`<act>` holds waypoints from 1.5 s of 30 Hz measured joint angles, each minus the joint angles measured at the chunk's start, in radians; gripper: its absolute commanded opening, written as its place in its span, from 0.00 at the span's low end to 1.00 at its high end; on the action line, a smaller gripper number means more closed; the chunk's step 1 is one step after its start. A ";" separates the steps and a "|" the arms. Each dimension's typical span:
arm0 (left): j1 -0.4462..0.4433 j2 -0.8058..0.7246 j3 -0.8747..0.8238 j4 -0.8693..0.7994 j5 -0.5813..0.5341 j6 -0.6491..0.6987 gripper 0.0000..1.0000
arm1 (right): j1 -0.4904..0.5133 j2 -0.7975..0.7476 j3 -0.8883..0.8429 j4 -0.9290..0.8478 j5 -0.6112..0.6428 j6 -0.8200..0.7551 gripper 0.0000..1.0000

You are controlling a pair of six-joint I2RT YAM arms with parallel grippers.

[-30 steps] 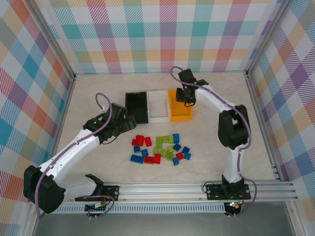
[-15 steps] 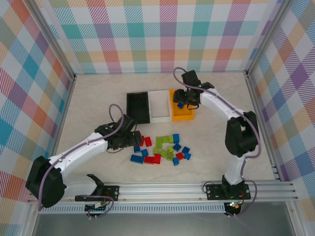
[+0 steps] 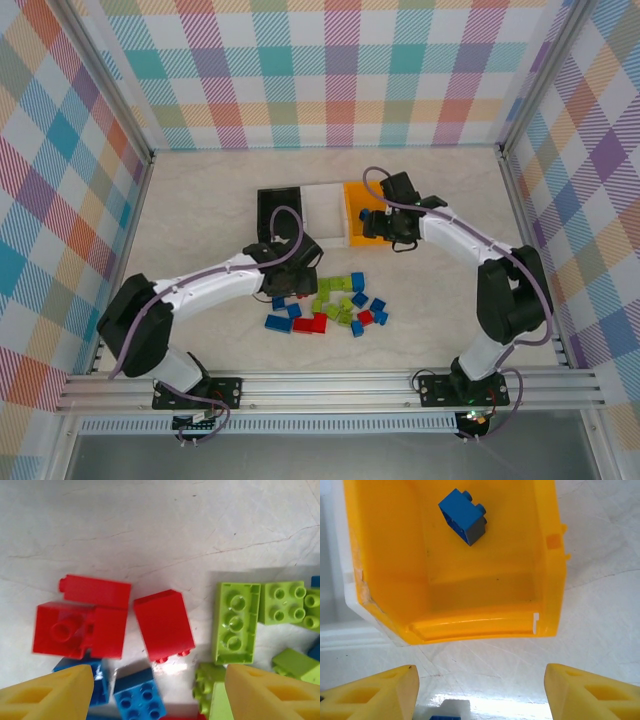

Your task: Sort the legos into containers by color

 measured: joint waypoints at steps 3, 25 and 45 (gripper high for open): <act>-0.001 0.047 0.019 0.019 0.017 0.000 0.67 | -0.003 -0.035 -0.020 0.006 0.003 0.000 0.67; 0.009 0.229 0.081 0.013 -0.040 0.009 0.49 | -0.042 -0.062 -0.057 0.040 -0.002 0.000 0.67; 0.138 0.040 0.235 -0.095 -0.094 0.031 0.29 | -0.046 -0.084 -0.058 0.040 -0.002 0.004 0.66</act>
